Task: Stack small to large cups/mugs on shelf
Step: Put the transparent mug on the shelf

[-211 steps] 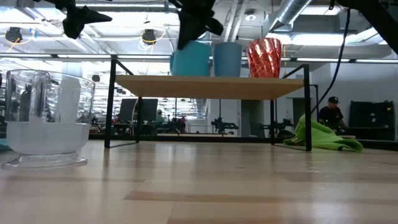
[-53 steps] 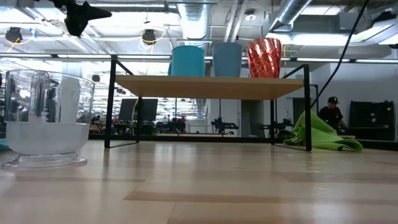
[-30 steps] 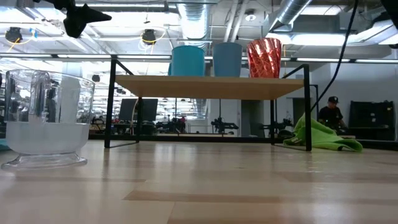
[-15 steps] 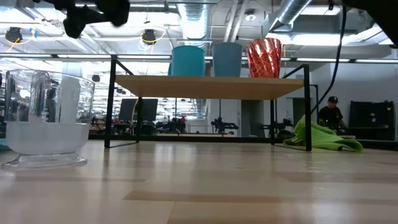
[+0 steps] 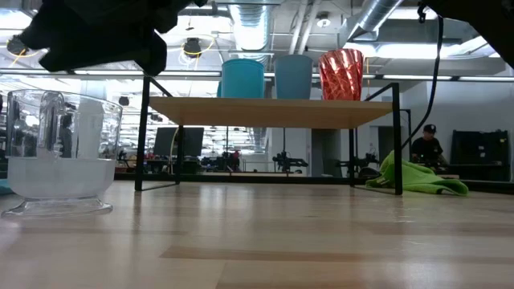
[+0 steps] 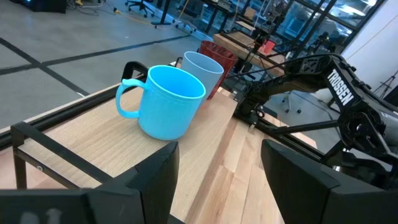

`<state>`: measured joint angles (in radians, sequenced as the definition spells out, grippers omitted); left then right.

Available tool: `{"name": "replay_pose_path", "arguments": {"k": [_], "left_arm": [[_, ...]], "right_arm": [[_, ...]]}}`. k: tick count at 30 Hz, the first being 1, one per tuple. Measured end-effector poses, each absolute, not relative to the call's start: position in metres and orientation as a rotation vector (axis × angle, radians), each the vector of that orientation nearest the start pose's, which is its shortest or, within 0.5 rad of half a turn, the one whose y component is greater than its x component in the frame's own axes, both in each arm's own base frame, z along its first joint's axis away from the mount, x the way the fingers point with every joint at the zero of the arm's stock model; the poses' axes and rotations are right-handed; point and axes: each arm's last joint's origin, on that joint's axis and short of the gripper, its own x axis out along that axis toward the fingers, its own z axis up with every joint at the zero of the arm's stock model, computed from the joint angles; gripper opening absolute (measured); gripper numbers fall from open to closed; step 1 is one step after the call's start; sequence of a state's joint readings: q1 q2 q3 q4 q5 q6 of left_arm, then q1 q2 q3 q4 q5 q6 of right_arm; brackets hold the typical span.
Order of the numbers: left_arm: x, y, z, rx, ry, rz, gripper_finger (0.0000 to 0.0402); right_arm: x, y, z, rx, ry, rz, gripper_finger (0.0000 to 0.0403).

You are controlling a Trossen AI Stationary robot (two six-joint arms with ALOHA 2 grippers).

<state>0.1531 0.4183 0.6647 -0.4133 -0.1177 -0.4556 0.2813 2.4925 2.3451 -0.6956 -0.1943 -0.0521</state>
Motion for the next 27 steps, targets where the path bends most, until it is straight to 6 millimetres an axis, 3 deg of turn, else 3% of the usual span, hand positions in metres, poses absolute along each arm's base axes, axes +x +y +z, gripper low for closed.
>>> {"name": "replay_pose_path", "arguments": {"k": [27], "left_arm": [[0.095, 0.0189, 0.3127, -0.462, 0.095, 0.331, 0.022]], "right_arm": [[0.5176, 0.1492, 0.209, -0.177, 0.92, 0.454, 0.0143]]}}
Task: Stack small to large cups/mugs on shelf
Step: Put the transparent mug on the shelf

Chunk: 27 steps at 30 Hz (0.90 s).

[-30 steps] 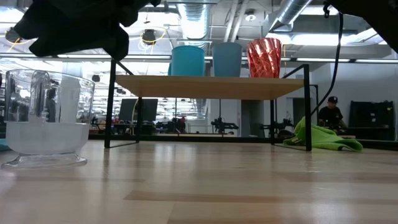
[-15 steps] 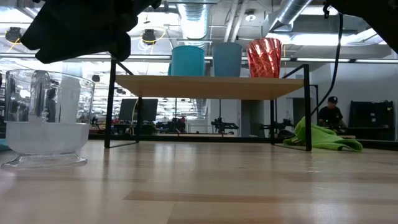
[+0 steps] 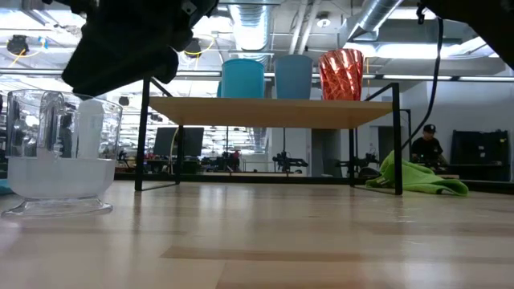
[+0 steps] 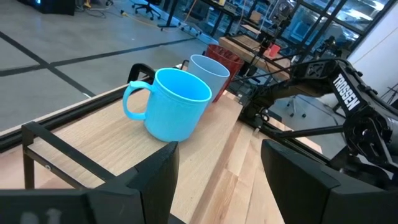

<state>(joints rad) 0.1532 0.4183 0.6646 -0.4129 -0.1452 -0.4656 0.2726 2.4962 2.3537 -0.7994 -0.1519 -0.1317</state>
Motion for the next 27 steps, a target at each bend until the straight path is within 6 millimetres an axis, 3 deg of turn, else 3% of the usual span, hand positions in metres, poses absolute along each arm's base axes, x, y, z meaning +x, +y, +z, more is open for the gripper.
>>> {"name": "replay_pose_path", "arguments": {"k": [17, 27], "left_arm": [[0.095, 0.0191, 0.3127, -0.452, 0.095, 0.337, 0.022], [0.0949, 0.0192, 0.3127, -0.451, 0.094, 0.342, 0.022]], "right_arm": [[0.514, 0.1397, 0.2139, -0.218, 0.953, 0.445, 0.0159], [0.5135, 0.1402, 0.2136, -0.29, 0.943, 0.474, 0.0197]]}}
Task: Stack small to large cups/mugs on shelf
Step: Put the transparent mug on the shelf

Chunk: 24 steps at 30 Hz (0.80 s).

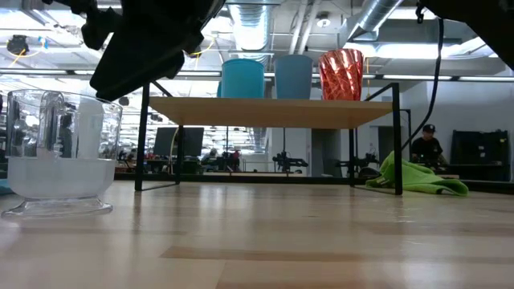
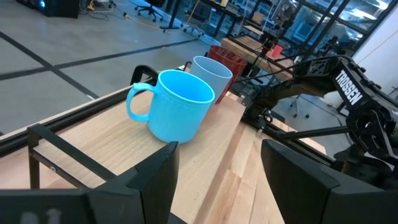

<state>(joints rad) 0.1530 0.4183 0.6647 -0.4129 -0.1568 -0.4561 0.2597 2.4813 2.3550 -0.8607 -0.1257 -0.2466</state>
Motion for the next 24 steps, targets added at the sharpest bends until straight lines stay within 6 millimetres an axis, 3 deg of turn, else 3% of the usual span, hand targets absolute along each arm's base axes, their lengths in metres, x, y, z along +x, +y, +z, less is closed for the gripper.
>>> {"name": "replay_pose_path", "arguments": {"k": [9, 19, 24], "left_arm": [[0.095, 0.019, 0.313, -0.45, 0.093, 0.347, 0.022], [0.095, 0.019, 0.313, -0.45, 0.092, 0.352, 0.022], [0.095, 0.02, 0.313, -0.449, 0.091, 0.358, 0.022]], "right_arm": [[0.514, 0.137, 0.214, -0.339, 0.93, 0.497, 0.0205], [0.509, 0.157, 0.213, -0.427, 0.907, 0.571, 0.0205], [0.508, 0.158, 0.213, -0.43, 0.907, 0.571, 0.0199]]}}
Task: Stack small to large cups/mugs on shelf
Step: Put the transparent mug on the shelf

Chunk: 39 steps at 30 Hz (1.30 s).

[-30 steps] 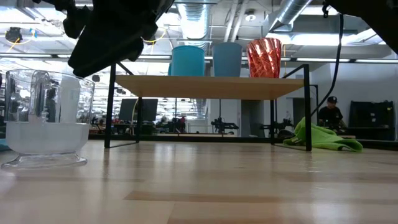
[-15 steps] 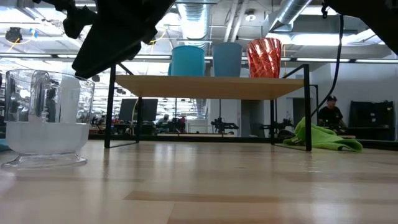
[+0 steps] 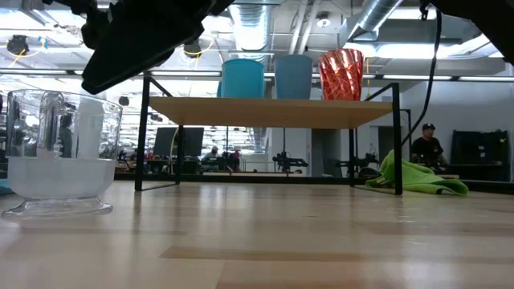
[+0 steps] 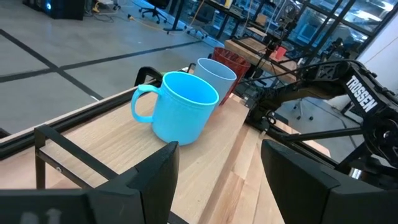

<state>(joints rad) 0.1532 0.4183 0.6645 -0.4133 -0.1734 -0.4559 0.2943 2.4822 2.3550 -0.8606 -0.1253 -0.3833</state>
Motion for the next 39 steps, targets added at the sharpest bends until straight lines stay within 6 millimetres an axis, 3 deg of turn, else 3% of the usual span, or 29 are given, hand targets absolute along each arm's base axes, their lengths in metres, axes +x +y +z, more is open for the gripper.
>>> {"name": "replay_pose_path", "arguments": {"k": [6, 32, 39], "left_arm": [[0.095, 0.02, 0.313, -0.458, 0.089, 0.359, 0.022], [0.095, 0.02, 0.313, -0.459, 0.084, 0.376, 0.022], [0.095, 0.02, 0.313, -0.459, 0.084, 0.376, 0.022]], "right_arm": [[0.509, 0.157, 0.198, -0.43, 0.947, 0.574, 0.0197], [0.513, 0.147, 0.201, -0.405, 0.929, 0.549, 0.0171], [0.513, 0.148, 0.19, -0.404, 0.969, 0.554, 0.0172]]}}
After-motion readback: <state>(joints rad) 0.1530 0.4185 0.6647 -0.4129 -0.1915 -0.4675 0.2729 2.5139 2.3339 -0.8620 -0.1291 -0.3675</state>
